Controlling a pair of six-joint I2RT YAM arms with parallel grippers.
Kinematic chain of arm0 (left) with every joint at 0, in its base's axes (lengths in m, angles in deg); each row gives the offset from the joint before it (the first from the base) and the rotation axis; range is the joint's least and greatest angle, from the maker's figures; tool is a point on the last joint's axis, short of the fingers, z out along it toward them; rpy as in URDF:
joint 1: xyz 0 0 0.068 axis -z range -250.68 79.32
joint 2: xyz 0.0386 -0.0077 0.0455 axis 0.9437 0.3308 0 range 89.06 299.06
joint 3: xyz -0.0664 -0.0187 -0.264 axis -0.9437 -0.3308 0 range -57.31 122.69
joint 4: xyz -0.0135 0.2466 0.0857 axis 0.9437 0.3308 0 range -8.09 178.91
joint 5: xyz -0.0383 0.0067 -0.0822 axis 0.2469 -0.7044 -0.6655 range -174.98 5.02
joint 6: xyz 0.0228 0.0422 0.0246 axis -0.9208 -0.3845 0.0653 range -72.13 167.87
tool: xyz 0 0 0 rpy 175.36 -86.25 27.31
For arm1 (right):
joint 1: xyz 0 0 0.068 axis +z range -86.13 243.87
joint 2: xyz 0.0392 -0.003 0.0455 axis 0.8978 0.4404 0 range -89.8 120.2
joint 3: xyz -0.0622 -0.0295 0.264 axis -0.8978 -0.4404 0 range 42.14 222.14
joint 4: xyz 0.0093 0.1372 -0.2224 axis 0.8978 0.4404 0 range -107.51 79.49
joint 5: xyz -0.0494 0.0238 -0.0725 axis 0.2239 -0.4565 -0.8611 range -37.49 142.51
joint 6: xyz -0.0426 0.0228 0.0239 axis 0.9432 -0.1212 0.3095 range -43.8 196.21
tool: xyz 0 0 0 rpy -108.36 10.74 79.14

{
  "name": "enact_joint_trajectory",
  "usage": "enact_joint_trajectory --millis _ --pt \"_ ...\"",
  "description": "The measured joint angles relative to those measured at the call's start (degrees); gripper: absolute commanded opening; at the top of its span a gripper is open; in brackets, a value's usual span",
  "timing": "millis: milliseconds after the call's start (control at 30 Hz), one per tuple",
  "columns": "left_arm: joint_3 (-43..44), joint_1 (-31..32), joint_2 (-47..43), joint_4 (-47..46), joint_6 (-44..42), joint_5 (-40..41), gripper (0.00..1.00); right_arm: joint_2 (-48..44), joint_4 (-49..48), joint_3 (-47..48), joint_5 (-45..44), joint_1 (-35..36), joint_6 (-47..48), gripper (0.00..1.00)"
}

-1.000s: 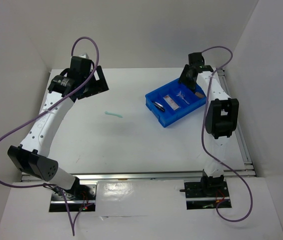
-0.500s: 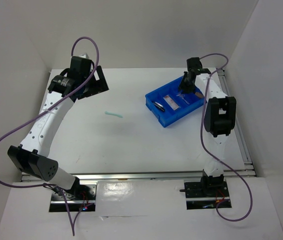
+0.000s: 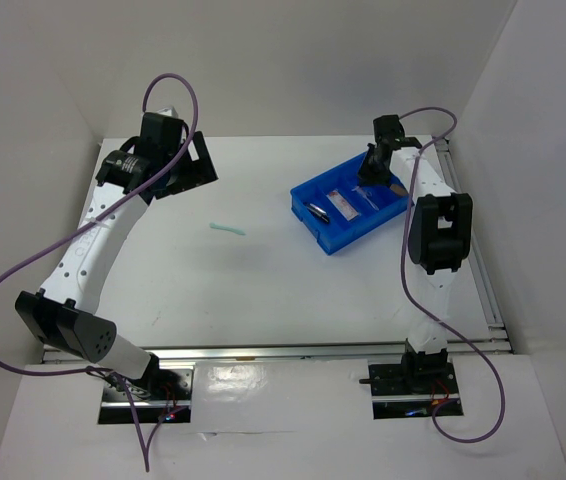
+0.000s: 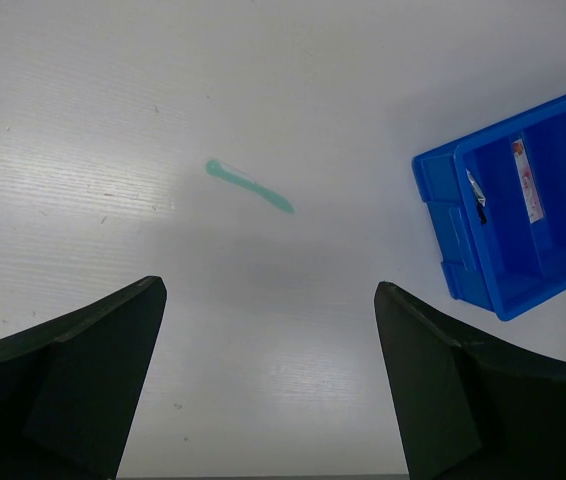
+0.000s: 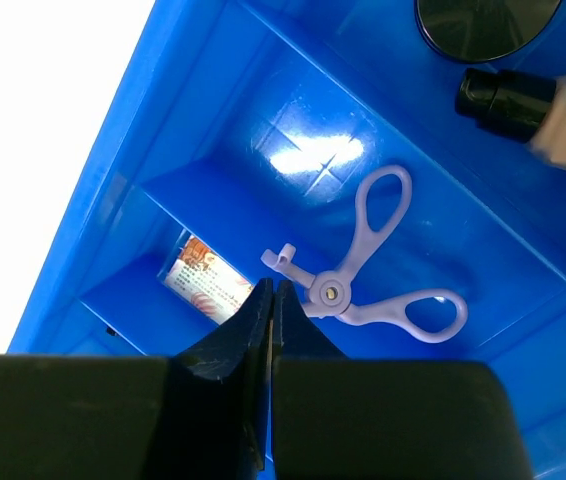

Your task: Organize the makeup

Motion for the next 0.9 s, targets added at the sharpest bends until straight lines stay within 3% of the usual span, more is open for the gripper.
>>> enact_joint_trajectory --millis 333,633,900 --pt "0.0 0.0 0.0 0.0 0.0 -0.44 1.0 -0.17 0.33 0.11 0.79 -1.07 -2.93 0.0" --pt "0.0 0.0 0.0 0.0 0.0 -0.46 1.0 -3.08 -1.31 -3.8 4.72 -6.12 -7.48 0.0" --pt "0.0 0.0 0.0 0.02 0.0 -0.44 1.0 -3.08 -2.78 -3.8 3.21 -5.18 -10.64 0.0"
